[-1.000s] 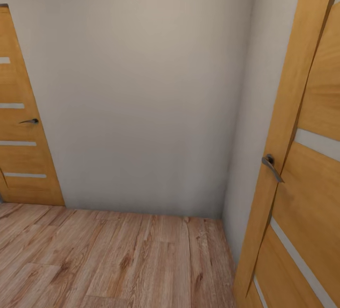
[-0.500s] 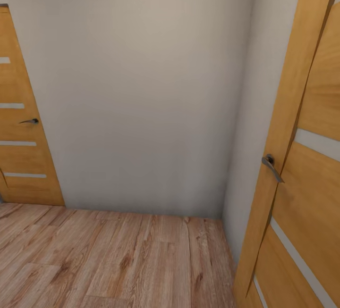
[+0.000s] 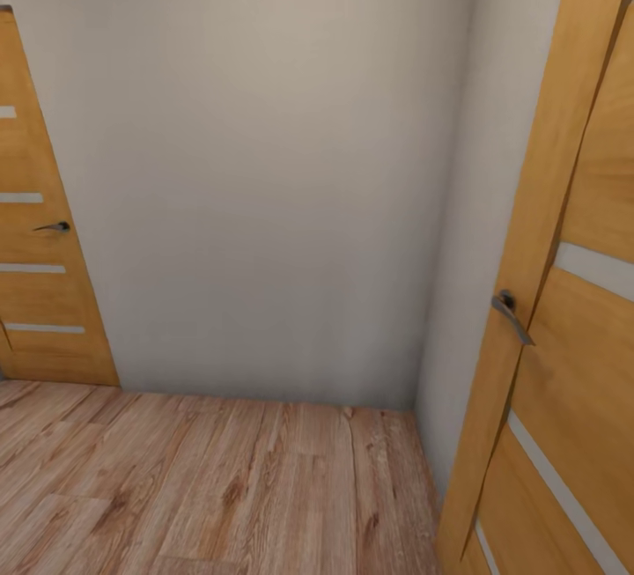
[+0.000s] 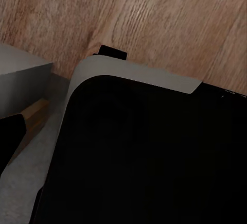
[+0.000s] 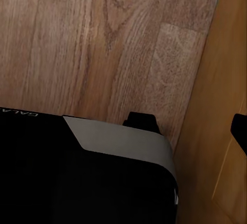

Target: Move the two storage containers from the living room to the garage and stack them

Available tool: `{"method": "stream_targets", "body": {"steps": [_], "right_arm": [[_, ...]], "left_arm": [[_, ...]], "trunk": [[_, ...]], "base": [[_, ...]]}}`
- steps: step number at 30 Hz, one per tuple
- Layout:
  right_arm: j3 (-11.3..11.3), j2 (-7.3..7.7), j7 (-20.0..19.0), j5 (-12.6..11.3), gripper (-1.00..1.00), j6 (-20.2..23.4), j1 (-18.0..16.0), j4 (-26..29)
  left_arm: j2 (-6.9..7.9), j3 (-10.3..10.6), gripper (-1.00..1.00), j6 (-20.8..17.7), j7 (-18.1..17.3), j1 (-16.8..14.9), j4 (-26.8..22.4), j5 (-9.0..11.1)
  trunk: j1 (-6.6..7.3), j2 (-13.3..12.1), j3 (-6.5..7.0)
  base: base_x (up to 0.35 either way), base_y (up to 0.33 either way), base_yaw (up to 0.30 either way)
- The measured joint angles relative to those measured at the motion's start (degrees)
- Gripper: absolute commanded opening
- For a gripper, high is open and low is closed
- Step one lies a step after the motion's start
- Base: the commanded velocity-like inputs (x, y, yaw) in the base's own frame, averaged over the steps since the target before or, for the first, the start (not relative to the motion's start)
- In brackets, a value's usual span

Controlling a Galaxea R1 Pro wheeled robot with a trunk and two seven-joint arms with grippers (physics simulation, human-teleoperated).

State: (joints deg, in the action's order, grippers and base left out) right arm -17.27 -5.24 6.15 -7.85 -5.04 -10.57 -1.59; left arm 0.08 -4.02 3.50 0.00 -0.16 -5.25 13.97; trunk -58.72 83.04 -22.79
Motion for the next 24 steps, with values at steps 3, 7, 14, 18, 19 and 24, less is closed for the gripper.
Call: {"method": "stream_targets", "body": {"steps": [3,7,14,18,19,24], "right_arm": [[0.0,0.0,0.0,0.0,1.0,0.0,0.0,0.0],[0.0,0.0,0.1,0.0,1.0,0.0,0.0,0.0],[0.0,0.0,0.1,0.0,1.0,-0.2,0.0,0.0],[0.0,0.03,0.1,0.0,1.0,-0.2,0.0,0.0],[0.0,0.06,0.1,0.0,1.0,-0.2,0.0,0.0],[0.0,0.08,0.1,0.0,1.0,-0.3,0.0,0.0]], "left_arm": [[0.02,0.0,1.0,0.0,0.0,0.0,0.0,0.0],[0.02,0.0,1.0,0.0,0.0,0.0,0.0,0.0],[0.02,0.0,1.0,0.0,0.0,0.0,0.0,0.0],[-0.02,0.0,1.0,0.0,0.0,0.0,0.0,0.0],[-0.05,0.0,1.0,0.0,0.0,0.0,0.0,0.0],[-0.04,0.0,1.0,0.0,0.0,0.0,0.0,0.0]], "trunk": [[0.0,0.0,0.0],[0.0,0.0,0.0],[0.0,0.0,0.0],[0.0,0.0,0.0],[0.0,0.0,0.0],[0.0,0.0,0.0]], "base": [[0.124,0.0,0.0],[0.139,0.0,0.0],[0.14,0.0,0.0],[0.133,0.0,0.0],[0.132,0.0,0.0],[0.132,0.0,0.114]]}}
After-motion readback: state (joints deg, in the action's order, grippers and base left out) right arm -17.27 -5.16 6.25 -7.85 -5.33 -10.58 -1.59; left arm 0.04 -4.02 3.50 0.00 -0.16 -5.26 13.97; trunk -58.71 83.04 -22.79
